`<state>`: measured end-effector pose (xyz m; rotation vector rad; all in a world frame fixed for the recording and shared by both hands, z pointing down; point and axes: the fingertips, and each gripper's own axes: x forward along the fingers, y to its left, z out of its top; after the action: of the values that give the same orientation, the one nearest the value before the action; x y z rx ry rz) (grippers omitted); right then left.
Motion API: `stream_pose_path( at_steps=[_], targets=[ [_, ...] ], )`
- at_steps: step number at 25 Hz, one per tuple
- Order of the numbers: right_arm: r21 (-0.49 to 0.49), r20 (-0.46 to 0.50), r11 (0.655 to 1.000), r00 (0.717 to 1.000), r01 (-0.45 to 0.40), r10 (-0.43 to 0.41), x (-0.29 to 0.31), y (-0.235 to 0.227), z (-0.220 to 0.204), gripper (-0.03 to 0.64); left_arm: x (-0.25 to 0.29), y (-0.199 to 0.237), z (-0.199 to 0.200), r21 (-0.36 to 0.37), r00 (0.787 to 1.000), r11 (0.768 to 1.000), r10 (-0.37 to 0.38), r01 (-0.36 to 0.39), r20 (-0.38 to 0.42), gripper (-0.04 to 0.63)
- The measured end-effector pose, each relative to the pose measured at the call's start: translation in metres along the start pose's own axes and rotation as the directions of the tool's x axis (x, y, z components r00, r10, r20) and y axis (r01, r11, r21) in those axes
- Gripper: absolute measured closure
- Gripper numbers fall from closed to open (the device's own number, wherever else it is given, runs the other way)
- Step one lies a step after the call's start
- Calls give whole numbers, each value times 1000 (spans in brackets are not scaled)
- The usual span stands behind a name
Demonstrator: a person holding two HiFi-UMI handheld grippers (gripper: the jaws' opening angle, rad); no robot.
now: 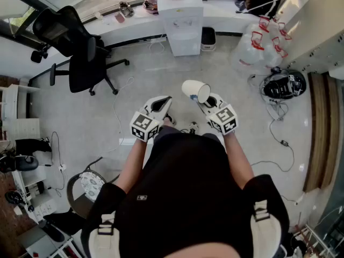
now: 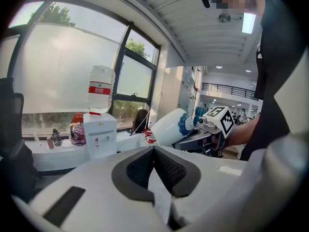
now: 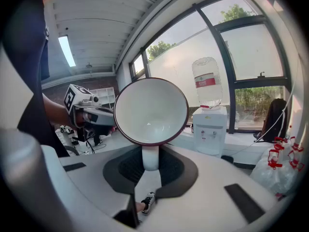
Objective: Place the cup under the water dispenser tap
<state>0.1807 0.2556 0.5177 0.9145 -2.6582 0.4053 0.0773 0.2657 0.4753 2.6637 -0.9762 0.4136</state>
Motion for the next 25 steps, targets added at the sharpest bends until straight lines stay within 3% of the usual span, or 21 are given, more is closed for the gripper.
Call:
stream_pose_path(
  at_steps=[25],
  targets=[
    [6, -8, 1000, 1000, 14, -14, -6, 16, -7, 578, -19, -3, -11, -12, 1000, 1000, 17, -17, 4, 595]
  ],
)
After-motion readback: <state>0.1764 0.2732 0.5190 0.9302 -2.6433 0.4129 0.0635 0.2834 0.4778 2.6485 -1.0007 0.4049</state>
